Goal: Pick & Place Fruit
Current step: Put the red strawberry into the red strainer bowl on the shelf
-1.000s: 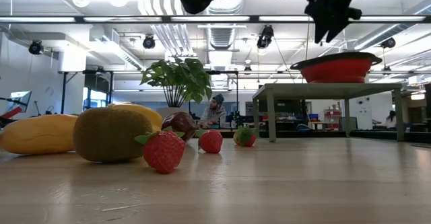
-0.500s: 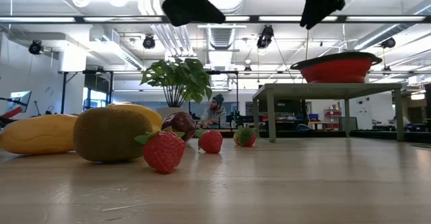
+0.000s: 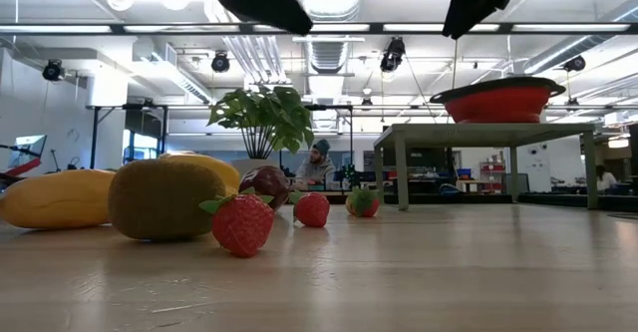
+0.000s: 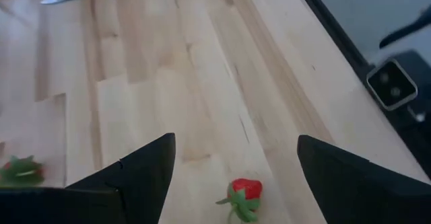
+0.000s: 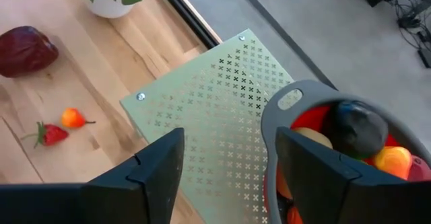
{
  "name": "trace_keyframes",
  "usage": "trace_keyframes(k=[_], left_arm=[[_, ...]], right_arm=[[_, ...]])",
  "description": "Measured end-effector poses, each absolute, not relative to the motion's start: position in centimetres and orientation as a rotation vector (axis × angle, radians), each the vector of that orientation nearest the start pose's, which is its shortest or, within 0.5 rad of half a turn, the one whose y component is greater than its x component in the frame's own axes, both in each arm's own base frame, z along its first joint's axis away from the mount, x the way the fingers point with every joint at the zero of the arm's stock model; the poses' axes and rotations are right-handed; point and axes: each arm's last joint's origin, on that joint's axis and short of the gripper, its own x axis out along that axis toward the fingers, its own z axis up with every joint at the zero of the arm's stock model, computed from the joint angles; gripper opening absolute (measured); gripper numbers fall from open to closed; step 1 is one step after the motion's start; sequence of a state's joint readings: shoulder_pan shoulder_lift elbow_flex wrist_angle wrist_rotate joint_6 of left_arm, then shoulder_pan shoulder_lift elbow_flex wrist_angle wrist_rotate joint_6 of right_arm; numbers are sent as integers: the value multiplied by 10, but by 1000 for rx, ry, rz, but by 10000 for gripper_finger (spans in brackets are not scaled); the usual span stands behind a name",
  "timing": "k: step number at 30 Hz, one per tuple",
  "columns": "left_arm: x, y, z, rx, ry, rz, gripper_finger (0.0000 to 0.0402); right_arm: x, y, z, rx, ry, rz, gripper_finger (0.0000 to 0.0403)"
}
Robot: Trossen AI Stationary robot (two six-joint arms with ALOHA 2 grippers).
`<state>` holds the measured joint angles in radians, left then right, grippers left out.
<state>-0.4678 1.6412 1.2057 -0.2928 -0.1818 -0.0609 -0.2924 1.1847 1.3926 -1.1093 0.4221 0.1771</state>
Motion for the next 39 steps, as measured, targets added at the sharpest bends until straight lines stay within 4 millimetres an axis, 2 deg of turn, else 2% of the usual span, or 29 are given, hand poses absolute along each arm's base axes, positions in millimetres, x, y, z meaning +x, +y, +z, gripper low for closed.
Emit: trace_keyframes(k=[15,21,30,39], left_arm=[[328,-166,223,264,797,-288,314],[329,-167,213,282,837,-290,314],[337,-172,178,297,938,-317,314],[340,-174,158,318,988,-312,314]], right_arm=[[196,-71,384,99,836,-744,249],[196,-71,384,97,836,-742,238],[196,-71,384,97,833,-742,220],[196,-72,385,98,831,-743,237]])
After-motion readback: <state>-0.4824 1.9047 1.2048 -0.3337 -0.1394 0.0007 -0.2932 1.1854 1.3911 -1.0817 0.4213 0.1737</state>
